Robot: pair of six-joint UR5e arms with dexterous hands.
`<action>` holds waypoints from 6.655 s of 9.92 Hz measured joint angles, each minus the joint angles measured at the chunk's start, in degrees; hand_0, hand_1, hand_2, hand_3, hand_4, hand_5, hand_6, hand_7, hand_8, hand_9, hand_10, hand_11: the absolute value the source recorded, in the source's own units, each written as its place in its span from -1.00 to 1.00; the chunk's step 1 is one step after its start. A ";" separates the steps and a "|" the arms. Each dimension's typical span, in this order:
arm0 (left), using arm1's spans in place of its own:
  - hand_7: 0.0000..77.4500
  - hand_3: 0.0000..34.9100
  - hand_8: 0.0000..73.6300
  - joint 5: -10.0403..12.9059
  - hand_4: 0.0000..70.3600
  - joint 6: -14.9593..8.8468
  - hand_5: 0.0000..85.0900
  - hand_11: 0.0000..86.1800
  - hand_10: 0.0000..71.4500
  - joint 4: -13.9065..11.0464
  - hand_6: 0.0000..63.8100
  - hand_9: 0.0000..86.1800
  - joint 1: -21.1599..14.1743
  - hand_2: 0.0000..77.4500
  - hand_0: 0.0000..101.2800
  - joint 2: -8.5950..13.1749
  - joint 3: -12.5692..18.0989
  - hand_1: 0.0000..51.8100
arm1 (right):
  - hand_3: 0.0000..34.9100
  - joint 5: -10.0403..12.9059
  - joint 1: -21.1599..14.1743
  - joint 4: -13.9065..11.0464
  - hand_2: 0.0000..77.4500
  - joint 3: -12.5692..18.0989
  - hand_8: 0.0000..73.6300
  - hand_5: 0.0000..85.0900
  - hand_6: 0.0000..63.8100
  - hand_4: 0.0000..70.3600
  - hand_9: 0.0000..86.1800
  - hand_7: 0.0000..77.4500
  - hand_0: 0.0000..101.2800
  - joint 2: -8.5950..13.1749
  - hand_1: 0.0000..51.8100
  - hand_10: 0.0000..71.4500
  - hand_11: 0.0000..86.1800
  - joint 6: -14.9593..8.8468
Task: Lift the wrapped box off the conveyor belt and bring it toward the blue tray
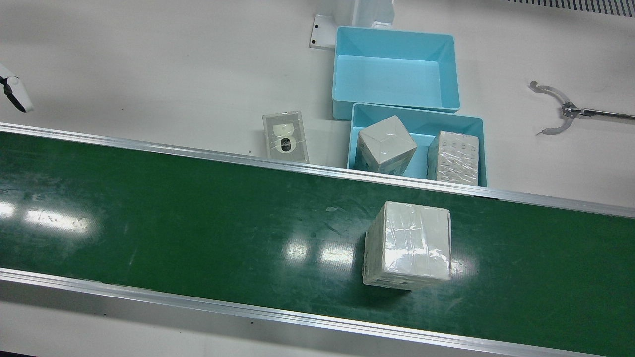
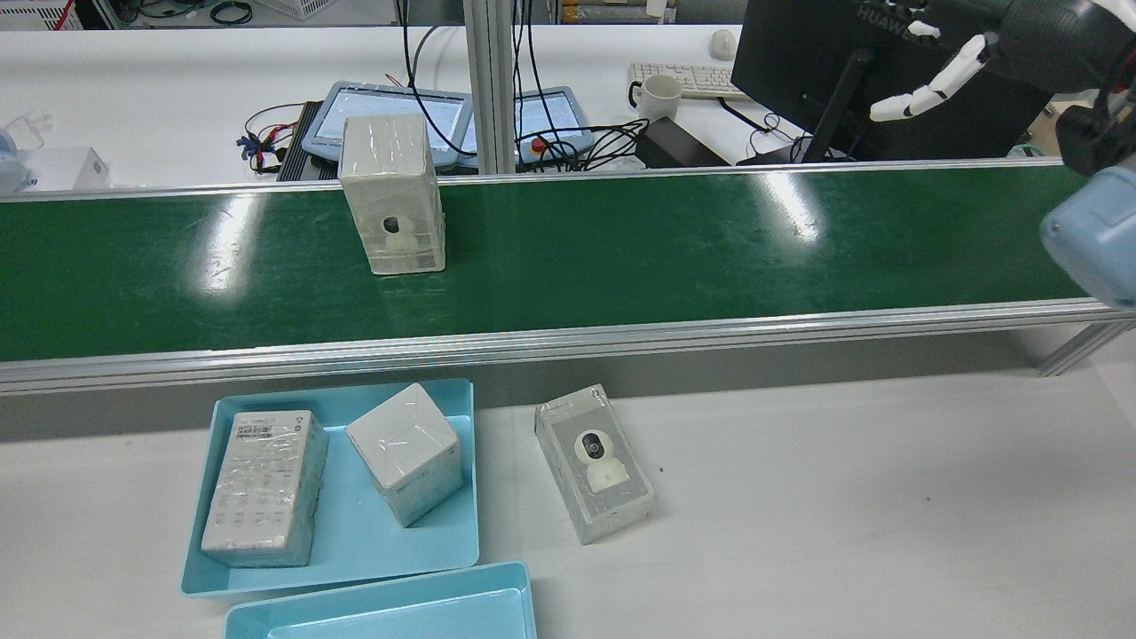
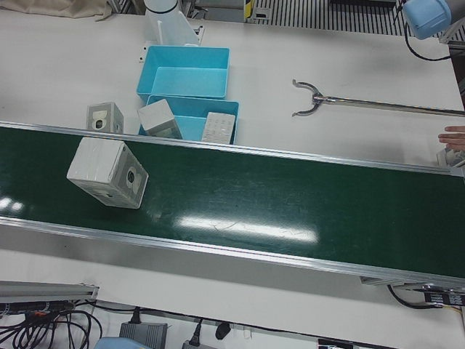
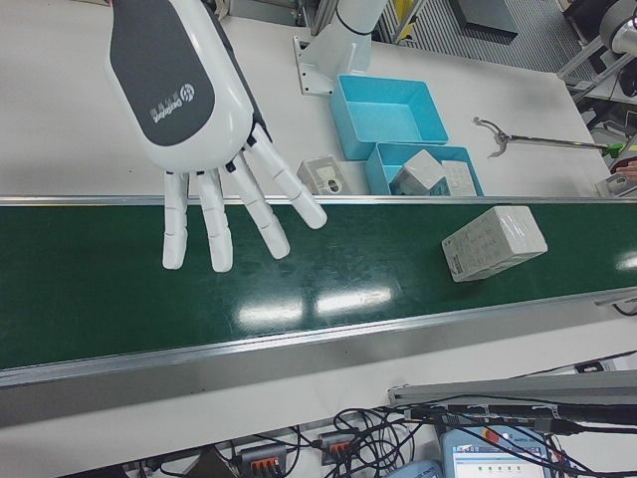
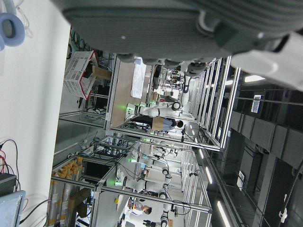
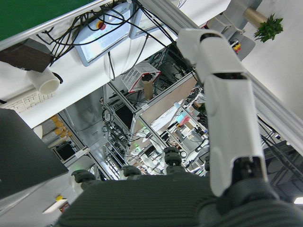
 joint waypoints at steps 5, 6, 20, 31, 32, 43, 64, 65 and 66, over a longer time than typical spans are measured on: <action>-0.99 -1.00 -0.99 0.00 -0.98 0.00 -0.99 -1.00 -0.98 0.00 -0.98 -0.99 0.00 -0.97 -1.00 0.00 0.00 -1.00 | 0.75 -7.99 4.43 -0.84 -0.16 3.02 -1.00 -0.96 -1.00 -1.00 -0.97 -1.00 -0.04 -0.72 -0.14 -1.00 -0.96 -13.10; -0.99 -1.00 -1.00 0.00 -0.98 0.00 -0.99 -1.00 -0.98 0.00 -0.98 -0.99 0.00 -0.97 -1.00 0.00 0.00 -1.00 | 0.75 -8.10 3.60 -0.88 -0.10 2.48 -1.00 -0.96 -1.00 -1.00 -0.97 -1.00 -0.04 -0.95 -0.01 -1.00 -0.96 -15.99; -0.99 -1.00 -0.99 0.00 -0.98 0.00 -0.99 -1.00 -0.98 0.00 -1.00 -1.00 0.00 -0.99 -1.00 0.00 0.00 -1.00 | 0.70 -7.60 2.51 -0.45 -0.45 0.26 -1.00 -0.96 -1.00 -1.00 -0.97 -1.00 -0.13 0.67 -0.47 -1.00 -0.96 -19.89; -0.99 -1.00 -0.99 0.00 -0.98 0.00 -0.99 -1.00 -1.00 0.00 -0.98 -1.00 0.00 -0.99 -1.00 0.00 0.00 -1.00 | 0.69 6.76 -13.41 2.33 -0.32 -6.64 -1.00 -0.96 -1.00 -1.00 -0.96 -1.00 -0.09 6.49 -0.33 -1.00 -0.96 -20.67; -0.99 -1.00 -0.99 0.00 -0.98 0.00 -0.99 -1.00 -1.00 0.00 -0.98 -1.00 0.00 -0.99 -1.00 0.00 0.00 -1.00 | 0.69 7.56 -14.05 2.33 -0.32 -6.67 -1.00 -0.96 -1.00 -0.97 -0.97 -1.00 -0.09 6.80 -0.33 -1.00 -0.96 -20.61; -0.99 -1.00 -0.99 0.00 -0.98 0.00 -0.99 -1.00 -0.98 0.00 -0.98 -0.99 0.00 -0.97 -1.00 0.00 0.00 -1.00 | 0.73 11.78 -16.77 2.39 -0.31 -10.10 -1.00 -0.97 -1.00 -0.97 -0.97 -1.00 -0.09 8.50 -0.35 -1.00 -0.96 -20.68; -0.99 -1.00 -1.00 0.00 -0.98 0.00 -0.99 -1.00 -0.98 0.00 -0.98 -0.99 0.00 -0.97 -1.00 0.00 0.00 -1.00 | 0.73 3.26 -4.40 0.66 -0.86 -3.28 -1.00 -0.95 -1.00 -1.00 -0.96 -0.99 -0.42 1.55 -0.73 -1.00 -0.96 -18.79; -0.99 -1.00 -1.00 0.00 -0.98 0.00 -0.99 -1.00 -0.98 0.00 -1.00 -0.99 0.00 -0.97 -1.00 0.00 0.00 -1.00 | 0.73 2.60 -3.68 -0.17 -0.86 -4.02 -1.00 -0.95 -1.00 -1.00 -0.96 -0.99 -0.42 1.19 -0.73 -1.00 -0.96 -20.15; -0.99 -1.00 -0.99 0.00 -0.98 0.00 -0.99 -1.00 -0.98 0.00 -1.00 -1.00 0.00 -0.97 -1.00 0.00 0.00 -1.00 | 0.74 2.23 -2.92 -0.64 -0.77 -5.42 -1.00 -0.96 -1.00 -1.00 -0.96 -0.99 -0.55 0.79 -0.79 -1.00 -0.96 -21.47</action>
